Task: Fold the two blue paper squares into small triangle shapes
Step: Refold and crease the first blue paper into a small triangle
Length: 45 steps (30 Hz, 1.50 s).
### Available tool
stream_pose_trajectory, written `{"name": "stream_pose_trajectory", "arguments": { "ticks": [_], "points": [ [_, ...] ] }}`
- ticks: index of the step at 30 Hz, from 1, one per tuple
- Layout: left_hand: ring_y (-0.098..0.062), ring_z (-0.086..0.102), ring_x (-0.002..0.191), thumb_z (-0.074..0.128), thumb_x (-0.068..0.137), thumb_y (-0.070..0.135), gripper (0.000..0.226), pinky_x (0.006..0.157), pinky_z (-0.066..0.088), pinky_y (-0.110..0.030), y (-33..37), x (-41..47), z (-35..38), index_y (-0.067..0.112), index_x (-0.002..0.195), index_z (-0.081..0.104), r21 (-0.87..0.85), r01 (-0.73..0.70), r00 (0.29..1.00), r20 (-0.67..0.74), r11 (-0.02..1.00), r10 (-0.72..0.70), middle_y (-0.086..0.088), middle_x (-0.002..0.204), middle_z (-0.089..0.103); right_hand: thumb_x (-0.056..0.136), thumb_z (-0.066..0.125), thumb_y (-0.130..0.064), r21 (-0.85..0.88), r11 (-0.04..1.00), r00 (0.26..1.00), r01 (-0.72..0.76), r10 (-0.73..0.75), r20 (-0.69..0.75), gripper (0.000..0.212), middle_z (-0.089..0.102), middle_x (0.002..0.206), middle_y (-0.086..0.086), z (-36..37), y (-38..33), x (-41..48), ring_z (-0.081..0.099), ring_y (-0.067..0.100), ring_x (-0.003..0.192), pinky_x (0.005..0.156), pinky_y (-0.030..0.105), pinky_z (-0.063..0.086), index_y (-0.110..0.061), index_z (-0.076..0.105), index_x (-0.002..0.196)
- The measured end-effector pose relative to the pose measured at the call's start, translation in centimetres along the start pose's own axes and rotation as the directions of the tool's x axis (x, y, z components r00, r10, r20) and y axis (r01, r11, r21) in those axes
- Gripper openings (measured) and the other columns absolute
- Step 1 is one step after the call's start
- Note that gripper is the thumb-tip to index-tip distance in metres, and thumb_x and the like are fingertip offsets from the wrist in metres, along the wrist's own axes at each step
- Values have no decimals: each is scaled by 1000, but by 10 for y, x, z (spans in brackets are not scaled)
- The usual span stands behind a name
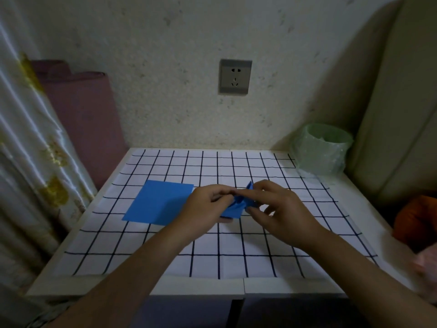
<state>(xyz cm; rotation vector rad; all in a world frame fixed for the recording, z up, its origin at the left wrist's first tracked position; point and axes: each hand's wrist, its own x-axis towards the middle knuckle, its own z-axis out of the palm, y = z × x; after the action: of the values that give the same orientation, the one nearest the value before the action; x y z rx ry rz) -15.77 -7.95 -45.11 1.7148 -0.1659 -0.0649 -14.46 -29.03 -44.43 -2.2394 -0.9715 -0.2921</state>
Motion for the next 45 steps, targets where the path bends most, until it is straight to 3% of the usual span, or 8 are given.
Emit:
{"name": "stream_pose_trajectory", "arguments": {
  "ticks": [9, 15, 19, 22, 26, 34, 39, 45],
  "points": [
    [-16, 72, 92, 38, 105, 24, 30, 72, 62, -39, -5, -2, 2, 34, 126, 58, 170, -12, 993, 119, 985, -8, 4, 120, 61, 95, 49, -24, -162, 985, 997, 64, -55, 59, 40, 52, 131, -10, -7, -3, -1, 61, 7, 95, 71, 19, 54, -32, 57, 134],
    [-15, 71, 83, 44, 100, 18, 32, 61, 61, -32, -6, -1, 3, 40, 120, 57, 195, 4, 995, 101, 981, -25, 11, 113, 64, 93, 53, -10, -36, 999, 999, 16, -14, 49, 37, 56, 121, -14, -5, -6, 1, 59, 4, 100, 74, 21, 54, -32, 58, 122],
    [-15, 70, 80, 54, 94, 17, 28, 54, 60, -34, -8, 3, 6, 37, 111, 65, 147, 11, 1000, 6, 989, -12, 11, 107, 65, 96, 52, -13, 133, 987, 995, -92, 87, 43, 44, 55, 123, -21, -2, -7, 2, 65, 4, 94, 72, 17, 55, -42, 52, 130],
    [-10, 70, 81, 62, 92, 21, 21, 53, 59, -30, -10, 4, 7, 33, 108, 69, 98, 29, 999, -30, 995, -26, 10, 101, 67, 95, 58, -20, 340, 906, 967, -253, 248, 57, 48, 59, 111, -21, 3, -10, 4, 71, 12, 84, 63, 28, 61, -51, 47, 129],
    [-3, 68, 78, 67, 90, 24, 17, 53, 58, -25, -9, 4, 9, 36, 101, 70, 128, 6, 999, -51, 992, 1, 15, 98, 67, 88, 69, -16, 547, 747, 912, -379, 400, 85, 54, 66, 94, -10, 7, -14, 7, 73, 21, 77, 57, 32, 59, -39, 47, 131],
    [-10, 71, 70, 68, 87, 18, 34, 58, 57, -22, -10, 3, 12, 41, 111, 60, 198, -11, 1000, -17, 980, 15, 17, 108, 63, 90, 68, -15, 613, 595, 801, -520, 589, 108, 16, 72, 89, 6, 8, -18, 10, 74, 23, 74, 56, 38, 61, -24, 67, 103],
    [-10, 66, 91, 67, 87, 16, 39, 68, 61, -28, -14, 3, 17, 37, 118, 58, 245, -25, 997, -68, 969, 43, 13, 118, 57, 88, 70, -14, 569, 642, 826, -513, 549, 127, 20, 70, 95, 3, 11, -23, 9, 74, 24, 70, 52, 30, 58, -25, 65, 105],
    [-9, 64, 101, 61, 92, 15, 35, 68, 60, -24, -11, 1, 20, 44, 112, 59, 106, -38, 999, -31, 994, 41, 13, 122, 56, 87, 70, -11, 581, 536, 729, -612, 667, 154, 20, 73, 87, 8, 11, -21, 11, 73, 24, 67, 53, 33, 59, -20, 64, 103]
  ]
}}
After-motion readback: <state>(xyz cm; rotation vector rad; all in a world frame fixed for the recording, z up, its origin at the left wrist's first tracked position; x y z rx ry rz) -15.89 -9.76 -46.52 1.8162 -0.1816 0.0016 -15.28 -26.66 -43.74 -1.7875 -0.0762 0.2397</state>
